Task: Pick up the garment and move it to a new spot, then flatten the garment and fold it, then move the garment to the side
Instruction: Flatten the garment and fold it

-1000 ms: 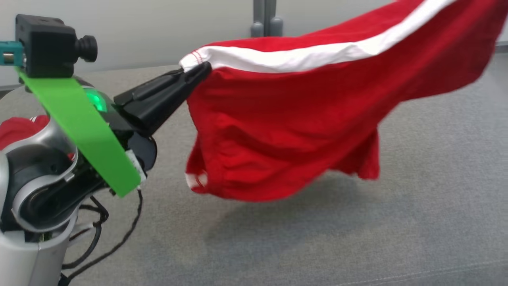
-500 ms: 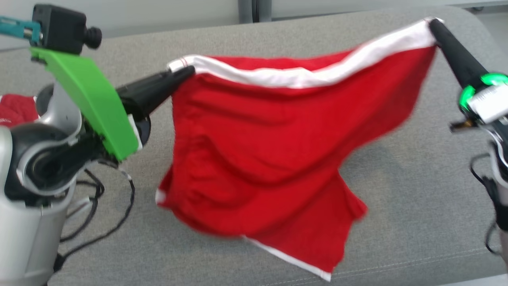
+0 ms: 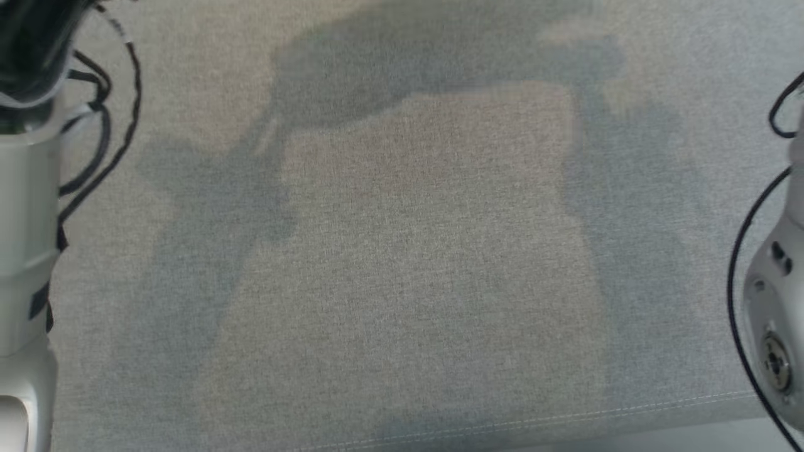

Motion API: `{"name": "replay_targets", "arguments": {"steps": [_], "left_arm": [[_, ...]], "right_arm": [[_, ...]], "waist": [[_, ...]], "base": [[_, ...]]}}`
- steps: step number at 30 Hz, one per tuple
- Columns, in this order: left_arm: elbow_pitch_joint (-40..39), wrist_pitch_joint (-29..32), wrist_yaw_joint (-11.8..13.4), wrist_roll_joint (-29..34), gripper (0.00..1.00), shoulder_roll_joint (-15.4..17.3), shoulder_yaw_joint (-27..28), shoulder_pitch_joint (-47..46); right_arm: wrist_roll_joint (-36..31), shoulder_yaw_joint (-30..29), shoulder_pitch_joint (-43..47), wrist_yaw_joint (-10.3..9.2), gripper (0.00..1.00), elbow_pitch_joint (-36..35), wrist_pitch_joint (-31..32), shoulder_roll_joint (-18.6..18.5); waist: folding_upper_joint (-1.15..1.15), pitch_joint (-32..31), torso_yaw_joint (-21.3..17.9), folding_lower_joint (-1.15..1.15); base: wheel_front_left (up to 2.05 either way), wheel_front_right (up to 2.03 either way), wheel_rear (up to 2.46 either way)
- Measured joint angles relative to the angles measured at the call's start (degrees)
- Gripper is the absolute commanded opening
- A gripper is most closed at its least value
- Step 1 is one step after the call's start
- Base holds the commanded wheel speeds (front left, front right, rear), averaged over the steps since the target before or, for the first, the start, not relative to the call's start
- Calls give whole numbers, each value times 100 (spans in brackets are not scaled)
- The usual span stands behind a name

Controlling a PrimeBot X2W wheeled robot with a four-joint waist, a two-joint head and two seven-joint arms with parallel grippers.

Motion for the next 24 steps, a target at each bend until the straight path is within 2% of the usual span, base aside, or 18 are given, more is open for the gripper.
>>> {"name": "replay_targets", "arguments": {"steps": [4, 6, 10, 12, 16, 18, 20, 24], "left_arm": [[-3, -648, -232, 111, 0, -81, -41, 356], [-3, -988, -288, 101, 0, -193, -69, 917], [37, -1428, -558, 115, 0, -290, -502, 2140], [182, -1763, -744, 123, 0, -242, -573, 2641], [491, -2427, -778, 258, 0, -120, -477, 3403], [586, -2889, -782, 250, 0, -153, -365, 3747], [667, -3122, -788, 212, 0, -241, -367, 3964], [749, -3416, -815, 212, 0, -324, -447, 4257]], "right_arm": [[124, 129, 514, 33, 0, 111, -159, 197], [229, 94, 1200, 32, 0, 154, -221, 166], [401, -136, 2807, 32, 0, 227, -431, 58], [452, -145, 3411, 177, 0, 348, -606, 44], [524, -75, 4246, 542, 0, 632, -892, 124], [510, -38, 4390, 804, 0, 744, -1054, 89], [509, -36, 4467, 946, 0, 844, -1112, 55], [494, -120, 4758, 1066, 0, 969, -1193, -84]], "waist": [[0, 328, 25, 0], [0, 491, 27, 0], [0, 819, 24, 1], [0, 965, 23, 1], [0, 1116, 1, 1], [0, 1056, -11, 0], [0, 966, -18, 0], [0, 783, -8, 0]], "base": [[0, 0, 0], [0, 0, 0], [0, 0, 0], [0, 0, 0], [0, 0, 0], [0, 0, 0], [0, 0, 0], [0, 0, 0]]}}
